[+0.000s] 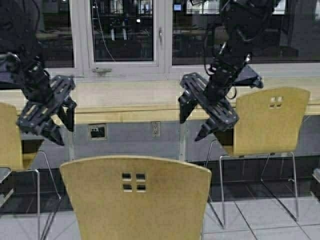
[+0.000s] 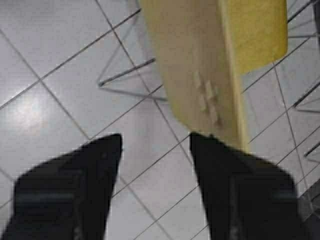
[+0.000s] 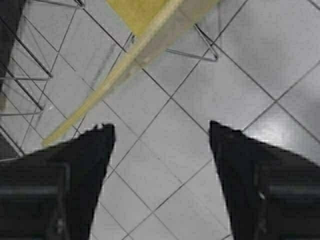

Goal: Push the chairs under the table

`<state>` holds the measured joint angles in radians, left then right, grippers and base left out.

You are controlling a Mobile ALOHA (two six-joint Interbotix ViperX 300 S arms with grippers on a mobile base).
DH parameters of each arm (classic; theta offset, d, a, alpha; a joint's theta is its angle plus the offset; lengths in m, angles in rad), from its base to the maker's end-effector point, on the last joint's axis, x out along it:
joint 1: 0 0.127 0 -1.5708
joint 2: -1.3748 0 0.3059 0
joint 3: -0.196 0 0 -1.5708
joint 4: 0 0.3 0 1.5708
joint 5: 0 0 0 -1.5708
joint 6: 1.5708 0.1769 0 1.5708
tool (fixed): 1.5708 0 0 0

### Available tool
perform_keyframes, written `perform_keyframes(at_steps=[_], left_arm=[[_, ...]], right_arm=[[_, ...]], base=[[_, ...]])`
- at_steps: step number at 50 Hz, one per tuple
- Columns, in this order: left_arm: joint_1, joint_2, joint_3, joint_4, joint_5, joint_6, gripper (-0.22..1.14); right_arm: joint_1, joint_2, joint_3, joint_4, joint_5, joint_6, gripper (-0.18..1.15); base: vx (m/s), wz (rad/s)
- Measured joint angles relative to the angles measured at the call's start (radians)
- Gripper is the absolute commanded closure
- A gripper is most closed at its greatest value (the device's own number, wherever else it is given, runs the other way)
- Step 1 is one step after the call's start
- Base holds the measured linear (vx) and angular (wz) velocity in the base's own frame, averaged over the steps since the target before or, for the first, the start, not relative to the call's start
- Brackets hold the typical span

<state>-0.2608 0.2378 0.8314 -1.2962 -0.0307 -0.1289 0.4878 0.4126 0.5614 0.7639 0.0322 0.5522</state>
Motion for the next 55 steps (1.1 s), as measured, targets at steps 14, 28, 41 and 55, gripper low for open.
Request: perform_keyframes(at_steps=[14,28,41,55], left_arm=[[-0.054,0.143,-0.069,-0.037,0.003,-0.064,0.09],[-0.094,0.193,-0.101,-0.038,0.006,-0.089,0.09],[-0.098,0.213,-0.147,-0.04,0.014,-0.095,0.09],[-0.1,0.305,-0.242,-0.04,0.025,-0.103,0.09]], right_arm=[[-0.008,0.071,0.0,0.107,0.006,0.035,0.05],[-0.005,0.115,-0.012,0.124,0.028,0.054,0.05],[-0.003,0.141,-0.011,0.153,0.029,0.077,0.05],[-0.006,0.222,-0.054,0.178,0.041,0.095,0.05]], base=[[0.14,0.03],[0.1,0.07],[0.06,0.03],[0.01,0.01]])
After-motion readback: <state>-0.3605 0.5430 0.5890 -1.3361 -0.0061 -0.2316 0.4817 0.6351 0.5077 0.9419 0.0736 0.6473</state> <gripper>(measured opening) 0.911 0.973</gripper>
